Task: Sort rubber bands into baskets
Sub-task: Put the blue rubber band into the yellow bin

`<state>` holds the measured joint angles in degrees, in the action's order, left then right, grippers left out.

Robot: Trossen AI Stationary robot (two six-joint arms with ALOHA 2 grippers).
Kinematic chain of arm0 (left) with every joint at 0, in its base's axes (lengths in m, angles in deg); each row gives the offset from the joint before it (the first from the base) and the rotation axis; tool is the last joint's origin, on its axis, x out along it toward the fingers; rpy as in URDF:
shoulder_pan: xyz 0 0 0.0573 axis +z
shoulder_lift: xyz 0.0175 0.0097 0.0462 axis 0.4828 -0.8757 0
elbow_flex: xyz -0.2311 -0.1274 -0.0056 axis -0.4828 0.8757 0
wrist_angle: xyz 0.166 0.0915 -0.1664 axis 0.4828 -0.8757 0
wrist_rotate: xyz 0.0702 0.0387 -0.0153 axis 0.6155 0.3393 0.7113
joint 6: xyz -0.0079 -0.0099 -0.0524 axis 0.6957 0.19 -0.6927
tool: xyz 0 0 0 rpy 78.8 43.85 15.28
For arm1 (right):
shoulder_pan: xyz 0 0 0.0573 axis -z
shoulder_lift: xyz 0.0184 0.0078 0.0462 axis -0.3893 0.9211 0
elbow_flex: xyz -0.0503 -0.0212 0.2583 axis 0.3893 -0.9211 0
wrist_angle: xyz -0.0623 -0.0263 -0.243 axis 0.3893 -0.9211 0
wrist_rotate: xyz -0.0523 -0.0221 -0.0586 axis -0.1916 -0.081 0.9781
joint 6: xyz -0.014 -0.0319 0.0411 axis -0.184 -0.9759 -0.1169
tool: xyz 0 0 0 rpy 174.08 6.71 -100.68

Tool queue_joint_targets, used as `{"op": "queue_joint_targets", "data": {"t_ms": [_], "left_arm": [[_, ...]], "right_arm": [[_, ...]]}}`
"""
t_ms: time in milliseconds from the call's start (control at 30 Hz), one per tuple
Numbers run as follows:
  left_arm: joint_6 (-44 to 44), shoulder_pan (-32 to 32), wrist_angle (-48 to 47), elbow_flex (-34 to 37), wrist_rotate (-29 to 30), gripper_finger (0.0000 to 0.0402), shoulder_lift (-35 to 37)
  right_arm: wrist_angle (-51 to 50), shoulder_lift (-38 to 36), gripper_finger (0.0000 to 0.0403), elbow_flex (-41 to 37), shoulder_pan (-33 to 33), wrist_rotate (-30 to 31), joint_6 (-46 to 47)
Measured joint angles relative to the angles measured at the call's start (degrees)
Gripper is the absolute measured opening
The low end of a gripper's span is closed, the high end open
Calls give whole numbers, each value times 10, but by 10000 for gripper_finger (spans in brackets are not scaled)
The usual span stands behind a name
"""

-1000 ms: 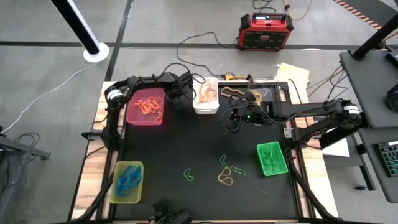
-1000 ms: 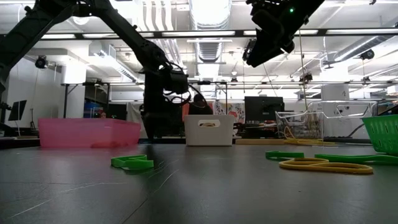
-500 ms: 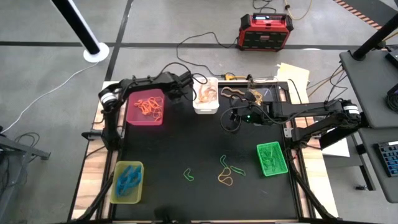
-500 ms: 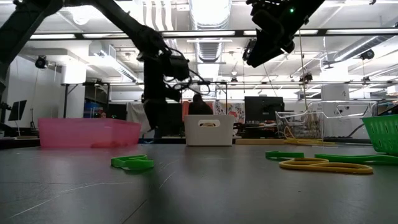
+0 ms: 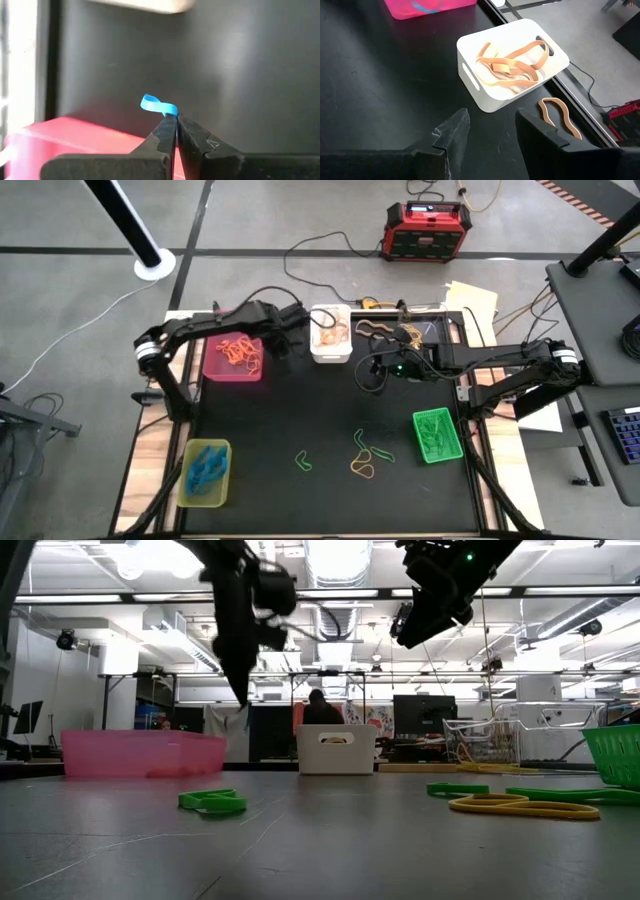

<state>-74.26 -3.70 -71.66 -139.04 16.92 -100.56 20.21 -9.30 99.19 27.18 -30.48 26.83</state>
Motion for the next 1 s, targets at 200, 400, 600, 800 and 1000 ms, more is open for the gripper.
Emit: {"op": "queue_joint_targets", "data": {"t_ms": [200,400,600,800,1000], "left_arm": [[2,-83,-52,7,-43,0,61],[-72,-200,-87,37,-59,0,131],[-235,-346,-109,77,-64,0,203],[-405,-479,-97,115,15,0,245],[-349,-496,64,185,59,0,233]], "right_arm": [[-1,0,157,0,0,0,-12],[0,0,157,0,0,0,-16],[0,0,157,0,0,0,-16],[0,0,157,0,0,0,-11],[5,0,157,0,0,0,-9]]}}
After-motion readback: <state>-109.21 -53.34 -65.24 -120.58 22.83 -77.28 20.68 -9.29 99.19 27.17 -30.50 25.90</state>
